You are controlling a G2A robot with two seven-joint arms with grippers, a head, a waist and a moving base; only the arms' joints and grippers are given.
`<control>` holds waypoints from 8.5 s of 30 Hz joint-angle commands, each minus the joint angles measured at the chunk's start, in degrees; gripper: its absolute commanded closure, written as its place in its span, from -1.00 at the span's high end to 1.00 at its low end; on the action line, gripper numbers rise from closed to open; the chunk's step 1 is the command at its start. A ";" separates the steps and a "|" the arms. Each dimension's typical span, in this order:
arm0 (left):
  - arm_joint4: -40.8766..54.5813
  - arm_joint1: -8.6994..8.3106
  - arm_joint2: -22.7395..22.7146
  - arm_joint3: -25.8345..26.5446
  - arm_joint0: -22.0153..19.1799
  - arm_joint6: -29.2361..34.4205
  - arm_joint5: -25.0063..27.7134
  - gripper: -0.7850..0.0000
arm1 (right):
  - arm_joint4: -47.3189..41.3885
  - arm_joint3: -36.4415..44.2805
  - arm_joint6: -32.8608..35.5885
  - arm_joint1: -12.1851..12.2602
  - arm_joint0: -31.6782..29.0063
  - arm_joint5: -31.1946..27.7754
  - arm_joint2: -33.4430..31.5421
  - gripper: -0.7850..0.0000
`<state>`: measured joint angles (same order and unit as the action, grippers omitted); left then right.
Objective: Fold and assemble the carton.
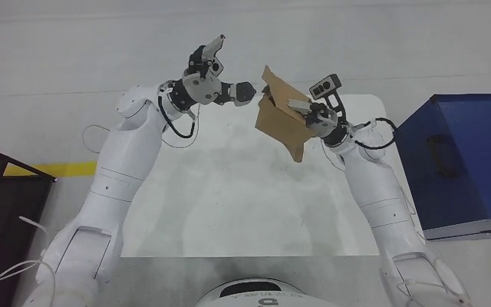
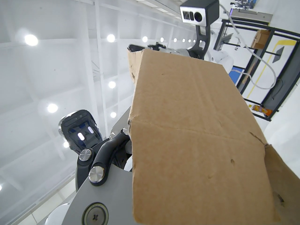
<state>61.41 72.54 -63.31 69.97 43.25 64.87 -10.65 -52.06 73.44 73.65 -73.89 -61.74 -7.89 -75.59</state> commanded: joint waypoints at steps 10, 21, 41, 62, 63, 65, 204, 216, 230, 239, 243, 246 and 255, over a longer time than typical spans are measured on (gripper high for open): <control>-0.10 0.99 2.71 -8.45 -4.18 7.52 -1.56 0.78 | -1.43 -1.11 3.20 0.27 -0.09 1.54 0.26 -1.00; 1.68 3.12 7.42 -10.80 -6.37 8.70 -3.04 0.80 | -2.76 -1.35 3.93 0.50 -0.83 0.66 -0.27 -1.00; 2.30 4.19 8.91 -11.01 -7.47 8.02 -4.93 1.00 | -2.86 -1.20 3.91 1.09 -2.15 0.91 -2.15 -1.00; 2.04 3.47 6.52 -8.48 -4.74 7.14 -6.78 1.00 | -2.60 -0.15 2.33 1.04 -2.61 1.43 -1.72 -1.00; 1.83 3.46 6.51 -8.49 -4.71 7.20 -7.00 1.00 | -2.42 0.17 1.85 1.04 -2.80 1.68 -1.52 -1.00; 1.16 3.51 6.73 -8.66 -4.94 7.21 -7.24 1.00 | -2.29 0.21 1.48 1.04 -2.92 2.11 -1.18 -1.00; -23.45 0.67 17.22 -11.55 -11.92 18.60 -10.16 0.36 | -6.38 0.38 0.59 1.93 -3.36 2.56 0.93 -1.00; -23.07 0.76 17.04 -12.70 -11.83 15.47 -10.56 0.31 | -6.66 0.47 0.80 1.94 -3.49 2.74 1.00 -1.00; -24.41 1.12 18.31 -12.44 -12.08 14.84 -11.13 0.36 | -6.80 0.24 0.63 1.90 -3.37 2.85 1.14 -1.00; -24.86 1.48 19.18 -12.00 -12.28 14.43 -11.55 0.50 | -6.85 -0.14 0.66 1.86 -3.15 2.82 1.30 -1.00; -24.71 1.61 19.24 -12.48 -12.65 14.79 -11.29 0.58 | -6.78 -0.11 0.57 1.86 -3.17 2.75 1.27 -1.00; -24.43 1.40 18.46 -13.18 -12.71 15.32 -10.36 0.74 | -6.77 0.03 0.61 1.88 -3.26 2.57 1.15 -1.00; -23.51 -1.15 12.25 -13.12 -9.67 18.04 -6.89 1.00 | -6.51 0.34 0.07 1.93 -3.29 2.66 0.97 -1.00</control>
<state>38.07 71.76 -50.27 56.46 33.06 82.91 -17.66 -58.62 73.77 73.80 -71.96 -65.07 -5.21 -74.62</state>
